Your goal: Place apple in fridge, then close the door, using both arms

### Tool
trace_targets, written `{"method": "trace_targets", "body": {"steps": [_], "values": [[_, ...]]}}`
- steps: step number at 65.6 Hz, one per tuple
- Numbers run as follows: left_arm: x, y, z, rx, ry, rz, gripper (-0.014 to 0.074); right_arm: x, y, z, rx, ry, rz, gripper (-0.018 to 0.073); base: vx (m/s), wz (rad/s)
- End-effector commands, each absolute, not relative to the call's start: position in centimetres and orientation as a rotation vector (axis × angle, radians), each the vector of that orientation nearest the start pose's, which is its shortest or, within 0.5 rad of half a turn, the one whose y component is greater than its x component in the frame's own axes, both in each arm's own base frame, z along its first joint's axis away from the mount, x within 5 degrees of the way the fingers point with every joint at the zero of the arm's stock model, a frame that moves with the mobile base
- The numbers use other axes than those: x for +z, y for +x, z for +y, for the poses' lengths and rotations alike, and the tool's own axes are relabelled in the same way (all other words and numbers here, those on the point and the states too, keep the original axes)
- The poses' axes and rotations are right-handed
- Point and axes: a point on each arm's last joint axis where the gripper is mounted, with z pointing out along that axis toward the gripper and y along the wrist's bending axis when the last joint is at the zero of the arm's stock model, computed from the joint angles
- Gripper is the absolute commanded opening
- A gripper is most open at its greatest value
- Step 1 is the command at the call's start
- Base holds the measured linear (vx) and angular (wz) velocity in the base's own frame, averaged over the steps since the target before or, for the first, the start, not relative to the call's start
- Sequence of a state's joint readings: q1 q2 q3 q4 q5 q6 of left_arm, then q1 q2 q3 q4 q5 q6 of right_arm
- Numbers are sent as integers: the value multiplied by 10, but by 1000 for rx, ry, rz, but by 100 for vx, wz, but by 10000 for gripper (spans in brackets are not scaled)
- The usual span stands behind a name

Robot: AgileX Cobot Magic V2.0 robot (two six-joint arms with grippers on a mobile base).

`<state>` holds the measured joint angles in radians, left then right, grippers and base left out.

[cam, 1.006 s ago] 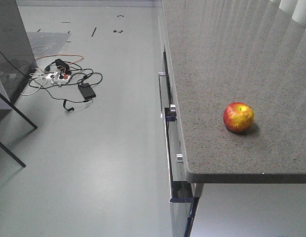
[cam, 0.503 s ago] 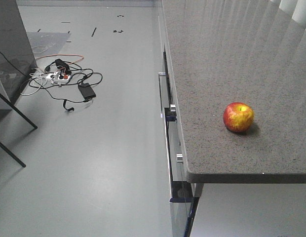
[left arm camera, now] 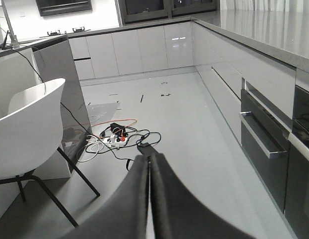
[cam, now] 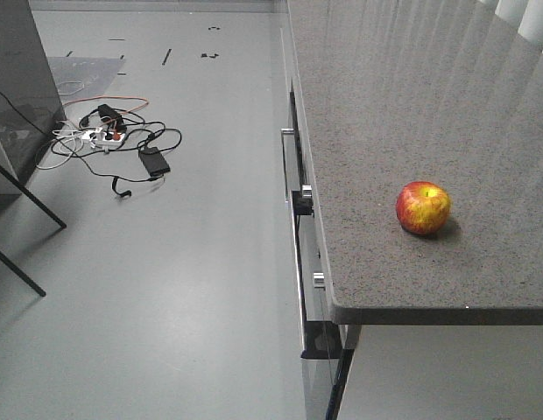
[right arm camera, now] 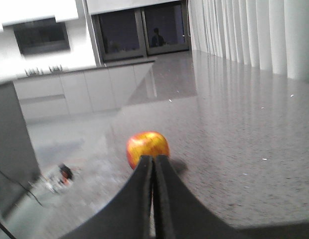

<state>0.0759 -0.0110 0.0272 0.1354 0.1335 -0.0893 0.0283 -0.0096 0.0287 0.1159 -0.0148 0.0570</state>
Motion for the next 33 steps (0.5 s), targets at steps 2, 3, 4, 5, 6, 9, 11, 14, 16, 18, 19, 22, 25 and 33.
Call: {"method": "trace_targets", "body": {"steps": [2, 3, 4, 5, 6, 9, 11, 14, 16, 18, 19, 22, 25, 33], "values": [[195, 56, 5, 98, -35, 1563, -8, 218, 54, -2, 304, 254, 1331, -6, 0, 0], [195, 56, 5, 98, -35, 1563, -8, 220, 54, -1, 315, 262, 1326, -6, 0, 0], [195, 56, 5, 98, -35, 1563, -8, 222, 54, -1, 323, 267, 1326, -6, 0, 0], [195, 56, 5, 98, -35, 1563, -8, 223, 53, -1, 324, 266, 1328, -6, 0, 0], [195, 56, 5, 98, -35, 1563, -8, 225, 53, -1, 325, 263, 1328, -6, 0, 0], [195, 56, 5, 98, -35, 1563, -8, 235, 52, -1, 326, 255, 1327, -4, 0, 0], [195, 56, 5, 98, -35, 1563, -8, 243, 51, 0, 327, 249, 1334, -2, 0, 0], [195, 56, 5, 98, -35, 1563, -8, 253, 50, 1, 317, 231, 1362, 4, 0, 0], [195, 56, 5, 98, -35, 1563, -8, 263, 48, 2, 300, 209, 1386, 13, 0, 0], [195, 56, 5, 98, -35, 1563, -8, 271, 47, 3, 284, 187, 1408, 25, 0, 0], [195, 56, 5, 98, -35, 1563, -8, 278, 46, 3, 275, 174, 1410, 32, 0, 0], [195, 56, 5, 98, -35, 1563, -8, 293, 45, 4, 245, 134, 1451, 65, 0, 0], [195, 56, 5, 98, -35, 1563, -8, 305, 45, 5, 220, 98, 1486, 112, 0, 0], [195, 56, 5, 98, -35, 1563, -8, 341, 46, 8, 197, 34, 1477, 301, 0, 0]]}}
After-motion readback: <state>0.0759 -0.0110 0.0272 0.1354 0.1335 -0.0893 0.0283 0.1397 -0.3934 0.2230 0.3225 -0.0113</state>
